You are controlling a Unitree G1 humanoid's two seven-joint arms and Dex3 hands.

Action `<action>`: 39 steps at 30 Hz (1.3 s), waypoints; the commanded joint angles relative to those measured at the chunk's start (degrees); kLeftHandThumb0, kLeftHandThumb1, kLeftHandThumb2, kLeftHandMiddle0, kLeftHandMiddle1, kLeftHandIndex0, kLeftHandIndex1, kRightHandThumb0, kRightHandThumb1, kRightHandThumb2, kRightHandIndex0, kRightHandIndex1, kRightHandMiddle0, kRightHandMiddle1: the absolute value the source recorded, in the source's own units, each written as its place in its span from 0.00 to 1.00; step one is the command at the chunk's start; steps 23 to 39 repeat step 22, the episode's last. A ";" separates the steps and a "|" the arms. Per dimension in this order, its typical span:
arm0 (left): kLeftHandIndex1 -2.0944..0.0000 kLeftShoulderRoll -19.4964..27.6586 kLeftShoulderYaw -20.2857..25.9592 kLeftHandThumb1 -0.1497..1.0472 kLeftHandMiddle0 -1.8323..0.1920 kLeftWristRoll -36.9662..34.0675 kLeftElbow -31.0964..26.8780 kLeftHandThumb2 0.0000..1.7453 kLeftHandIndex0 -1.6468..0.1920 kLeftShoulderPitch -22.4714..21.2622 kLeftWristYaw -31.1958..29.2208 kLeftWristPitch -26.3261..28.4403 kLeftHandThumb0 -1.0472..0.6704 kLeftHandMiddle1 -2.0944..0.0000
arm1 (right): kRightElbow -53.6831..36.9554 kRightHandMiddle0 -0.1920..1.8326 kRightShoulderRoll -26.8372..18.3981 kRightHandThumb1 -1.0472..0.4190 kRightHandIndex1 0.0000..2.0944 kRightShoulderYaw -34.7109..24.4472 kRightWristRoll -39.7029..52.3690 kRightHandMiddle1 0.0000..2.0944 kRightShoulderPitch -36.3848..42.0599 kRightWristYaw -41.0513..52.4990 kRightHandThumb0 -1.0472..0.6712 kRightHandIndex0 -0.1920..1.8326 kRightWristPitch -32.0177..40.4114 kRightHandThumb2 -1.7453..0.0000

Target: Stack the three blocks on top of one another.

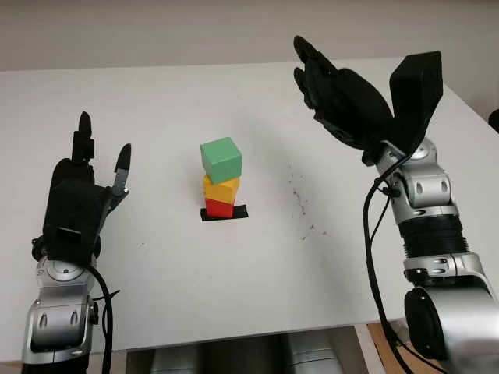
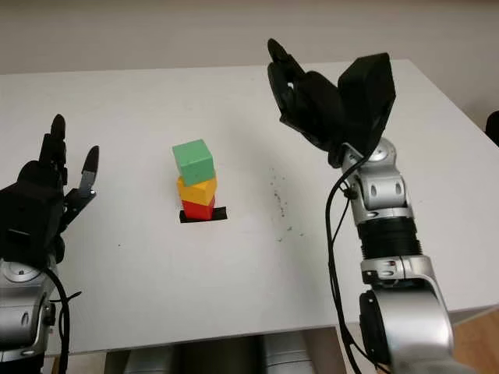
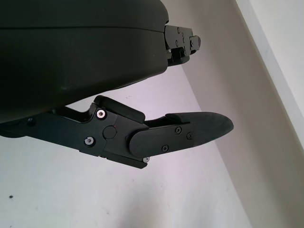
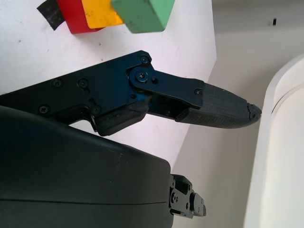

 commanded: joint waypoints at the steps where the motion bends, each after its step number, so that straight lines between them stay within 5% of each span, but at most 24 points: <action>1: 0.98 0.61 0.80 1.00 0.96 -0.74 1.28 0.34 0.95 -1.28 0.16 -2.33 0.21 0.98 | 1.10 0.00 0.74 0.00 0.00 -0.75 0.43 0.00 1.06 -0.69 0.10 0.00 -2.00 0.56; 16: 0.98 -2.19 2.84 1.00 0.98 -9.81 7.18 0.31 0.96 -0.06 0.06 -14.09 0.20 0.98 | -0.93 0.00 2.25 0.00 0.00 -0.99 2.50 0.00 5.58 -1.69 0.13 0.00 -2.03 0.56; 39: 0.98 -2.43 2.85 1.00 0.99 -10.80 7.15 0.32 0.96 1.11 -0.09 -15.45 0.20 0.98 | -5.10 0.00 3.13 0.00 0.00 -0.62 3.06 0.00 7.95 -2.15 0.14 0.00 -0.98 0.55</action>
